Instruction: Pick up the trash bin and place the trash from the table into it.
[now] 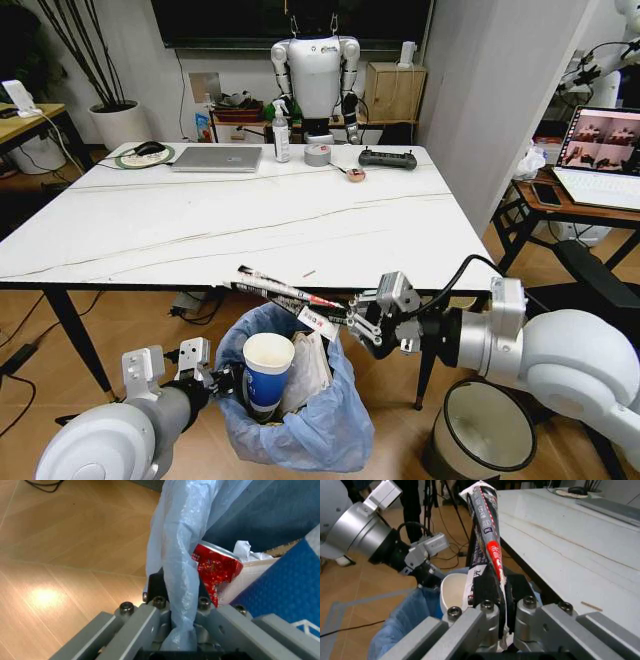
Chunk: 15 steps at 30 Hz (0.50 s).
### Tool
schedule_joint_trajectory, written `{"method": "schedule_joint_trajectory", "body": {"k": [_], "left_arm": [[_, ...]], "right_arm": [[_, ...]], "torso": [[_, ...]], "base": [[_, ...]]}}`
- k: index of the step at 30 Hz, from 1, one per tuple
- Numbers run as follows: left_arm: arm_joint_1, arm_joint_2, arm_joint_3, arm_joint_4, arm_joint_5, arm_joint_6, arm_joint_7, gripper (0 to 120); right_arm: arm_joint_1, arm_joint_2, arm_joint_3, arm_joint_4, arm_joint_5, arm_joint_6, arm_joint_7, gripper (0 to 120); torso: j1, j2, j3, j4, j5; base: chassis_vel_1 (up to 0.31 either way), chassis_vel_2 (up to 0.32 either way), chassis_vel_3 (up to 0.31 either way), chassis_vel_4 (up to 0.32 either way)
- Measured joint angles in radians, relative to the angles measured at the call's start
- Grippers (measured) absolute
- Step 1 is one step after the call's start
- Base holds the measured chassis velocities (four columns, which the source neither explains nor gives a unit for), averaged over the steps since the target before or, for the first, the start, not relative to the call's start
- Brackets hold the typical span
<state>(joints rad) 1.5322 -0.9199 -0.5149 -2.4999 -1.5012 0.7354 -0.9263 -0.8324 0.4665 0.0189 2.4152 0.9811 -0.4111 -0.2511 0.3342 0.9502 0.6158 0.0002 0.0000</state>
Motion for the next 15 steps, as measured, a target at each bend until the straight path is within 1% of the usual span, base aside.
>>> {"method": "schedule_joint_trajectory", "body": {"k": [7,8,10,11,15], "left_arm": [[0.000,0.000,0.000,0.000,0.000,0.000,0.000,0],[0.000,0.000,0.000,0.000,0.000,0.000,0.000,0],[0.000,0.000,0.000,0.000,0.000,0.000,0.000,0],[0.000,0.000,0.000,0.000,0.000,0.000,0.000,0],[0.000,0.000,0.000,0.000,0.000,0.000,0.000,0]], "right_arm": [[-0.005,0.014,-0.064,-0.011,-0.045,0.004,-0.001,0],[-0.006,0.019,-0.077,-0.016,-0.055,0.005,0.000,2],[-0.006,0.031,-0.101,-0.027,-0.072,0.006,0.005,10],[-0.006,0.031,-0.101,-0.027,-0.072,0.006,0.005,10],[-0.004,0.048,-0.127,-0.047,-0.099,0.009,0.012,26]], "torso": [[0.000,0.000,0.000,0.0000,-0.0001],[0.000,0.000,0.000,0.0000,-0.0001],[0.000,0.000,0.000,0.0000,0.0000],[0.000,0.000,0.000,0.0000,0.0000],[0.000,0.000,0.000,0.0001,0.0000]], "base": [[0.000,0.000,0.000,0.000],[0.000,0.000,0.000,0.000],[0.000,0.000,0.000,0.000],[0.000,0.000,0.000,0.000],[0.000,0.000,0.000,0.000]]}}
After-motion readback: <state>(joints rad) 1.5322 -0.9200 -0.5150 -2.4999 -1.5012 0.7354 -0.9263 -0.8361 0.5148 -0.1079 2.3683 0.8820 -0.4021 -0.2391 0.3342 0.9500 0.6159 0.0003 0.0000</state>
